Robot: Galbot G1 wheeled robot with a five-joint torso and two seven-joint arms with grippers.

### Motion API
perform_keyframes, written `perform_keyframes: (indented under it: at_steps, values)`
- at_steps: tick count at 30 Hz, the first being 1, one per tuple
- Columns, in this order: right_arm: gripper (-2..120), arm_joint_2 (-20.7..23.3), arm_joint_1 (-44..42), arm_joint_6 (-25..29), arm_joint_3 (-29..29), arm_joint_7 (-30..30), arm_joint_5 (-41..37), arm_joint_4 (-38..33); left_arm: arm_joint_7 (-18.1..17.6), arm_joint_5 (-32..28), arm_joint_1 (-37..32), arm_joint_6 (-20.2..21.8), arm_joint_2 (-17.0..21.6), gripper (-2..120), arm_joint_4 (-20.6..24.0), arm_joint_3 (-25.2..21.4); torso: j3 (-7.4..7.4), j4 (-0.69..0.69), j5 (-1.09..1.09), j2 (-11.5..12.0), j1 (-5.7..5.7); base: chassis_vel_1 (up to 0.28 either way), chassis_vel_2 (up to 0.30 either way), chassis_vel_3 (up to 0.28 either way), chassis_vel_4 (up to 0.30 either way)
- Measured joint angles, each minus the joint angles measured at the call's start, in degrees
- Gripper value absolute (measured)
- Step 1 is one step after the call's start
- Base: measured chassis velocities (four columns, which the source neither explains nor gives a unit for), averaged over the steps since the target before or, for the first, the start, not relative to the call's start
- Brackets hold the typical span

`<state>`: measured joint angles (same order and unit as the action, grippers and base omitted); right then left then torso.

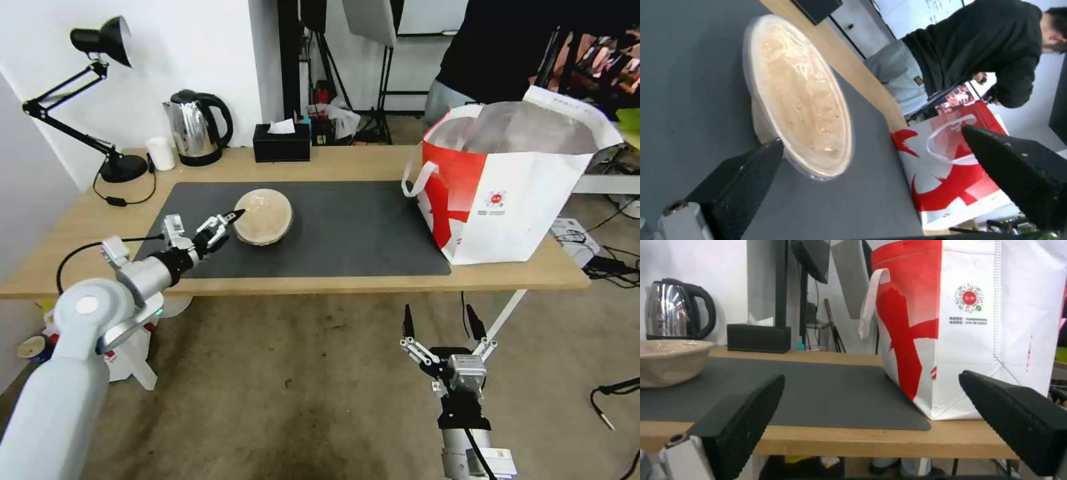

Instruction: Pick up the trash from the table and place it into the takeout bag.

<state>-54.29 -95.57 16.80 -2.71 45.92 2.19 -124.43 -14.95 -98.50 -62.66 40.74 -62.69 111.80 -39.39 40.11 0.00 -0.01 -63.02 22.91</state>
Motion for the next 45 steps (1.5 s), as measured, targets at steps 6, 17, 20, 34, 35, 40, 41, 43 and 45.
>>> perform_keyframes:
  at_steps: [6,17,20,34,35,40,41,43,45]
  values:
    - [100,0.00,0.00,0.00,0.00,0.00,0.00,0.00,0.00,-0.48,-0.46,0.02,-0.06,100,0.61,-0.22,0.00,-0.01,0.01,0.00,0.00,0.000,0.000,0.000,0.000]
    - [100,0.00,0.00,0.00,0.00,0.00,0.00,0.00,-1.19,-0.19,-2.10,0.01,-0.55,100,0.16,-0.41,0.00,0.00,0.01,0.00,0.00,0.000,0.000,0.000,0.000]
    - [100,0.00,0.00,0.00,0.00,0.00,0.00,0.00,-2.23,0.02,-2.25,0.01,-0.86,100,0.14,-0.51,0.00,0.00,0.01,0.00,0.00,0.000,0.000,0.000,0.000]
    - [100,0.00,0.00,0.00,0.00,0.00,0.00,0.00,-6.97,-0.29,1.16,-0.16,0.22,100,-2.43,0.44,0.00,0.00,0.01,0.00,0.00,0.000,0.000,0.000,0.000]
    - [100,0.00,0.00,0.00,0.00,0.00,0.00,0.00,-7.36,-0.41,1.35,-0.16,0.27,100,-2.54,0.56,0.00,0.00,0.01,0.00,0.00,0.000,0.000,0.000,0.000]
    - [100,0.00,0.00,0.00,0.00,0.00,0.00,0.00,-9.42,-0.95,2.72,-0.17,0.35,100,-3.41,1.58,0.00,0.00,0.00,0.00,0.01,0.000,0.000,0.000,0.000]
    - [100,0.00,0.00,0.00,0.00,0.00,0.00,0.00,-9.86,-1.04,2.94,-0.18,0.35,100,-3.50,1.75,0.00,0.00,0.00,0.00,0.01,0.000,0.000,0.000,0.000]
    - [100,0.00,0.00,0.00,0.00,0.00,0.00,0.00,-10.87,-1.33,3.49,-0.18,0.39,100,-3.77,2.17,0.00,0.00,0.01,0.00,0.01,0.000,0.000,0.000,0.000]
    - [100,0.00,0.00,0.00,0.00,0.00,0.00,0.00,-12.09,-1.94,4.10,-0.18,0.51,100,-4.15,2.54,0.00,0.00,0.01,0.00,0.01,0.000,0.000,0.000,0.000]
